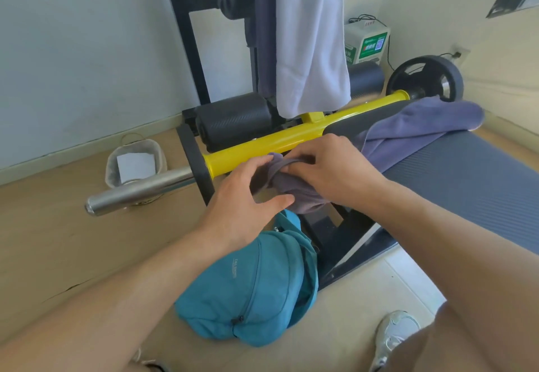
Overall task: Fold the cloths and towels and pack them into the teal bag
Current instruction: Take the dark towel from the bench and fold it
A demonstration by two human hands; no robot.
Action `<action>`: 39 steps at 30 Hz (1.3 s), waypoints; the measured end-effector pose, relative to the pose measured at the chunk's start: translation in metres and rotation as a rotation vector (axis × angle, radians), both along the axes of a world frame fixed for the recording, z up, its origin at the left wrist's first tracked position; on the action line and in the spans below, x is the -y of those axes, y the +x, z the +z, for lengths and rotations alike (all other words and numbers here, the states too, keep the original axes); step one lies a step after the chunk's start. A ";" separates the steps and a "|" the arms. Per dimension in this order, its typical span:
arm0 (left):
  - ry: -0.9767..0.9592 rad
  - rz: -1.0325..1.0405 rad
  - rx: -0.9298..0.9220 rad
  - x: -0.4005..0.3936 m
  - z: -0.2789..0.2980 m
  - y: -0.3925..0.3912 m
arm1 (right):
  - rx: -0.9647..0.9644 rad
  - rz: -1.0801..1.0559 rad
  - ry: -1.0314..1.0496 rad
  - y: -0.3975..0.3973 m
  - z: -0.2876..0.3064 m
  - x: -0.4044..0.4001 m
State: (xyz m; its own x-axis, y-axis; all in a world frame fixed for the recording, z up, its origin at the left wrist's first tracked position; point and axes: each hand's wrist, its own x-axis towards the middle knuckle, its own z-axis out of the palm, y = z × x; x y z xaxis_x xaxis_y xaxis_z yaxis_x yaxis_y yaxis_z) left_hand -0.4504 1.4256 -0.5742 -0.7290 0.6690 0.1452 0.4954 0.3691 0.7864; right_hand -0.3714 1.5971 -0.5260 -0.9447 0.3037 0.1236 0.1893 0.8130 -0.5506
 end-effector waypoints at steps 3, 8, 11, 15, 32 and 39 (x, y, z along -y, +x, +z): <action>0.006 0.014 -0.113 0.005 0.000 -0.004 | -0.019 0.149 -0.105 0.001 -0.005 0.012; -0.189 -0.106 -0.193 0.012 0.001 -0.017 | 0.005 0.169 -0.096 -0.005 -0.017 0.007; -0.306 -0.186 -0.120 0.015 0.004 -0.018 | 0.066 0.132 -0.062 -0.006 -0.020 -0.006; -0.336 -0.240 0.004 0.015 0.005 -0.020 | 0.051 0.095 -0.027 -0.007 -0.023 -0.013; -0.387 0.219 -0.014 0.013 -0.005 -0.043 | 0.230 0.108 0.359 -0.007 -0.018 0.001; -0.438 0.403 0.143 0.026 -0.011 -0.065 | 0.233 -0.047 0.571 -0.007 -0.007 0.008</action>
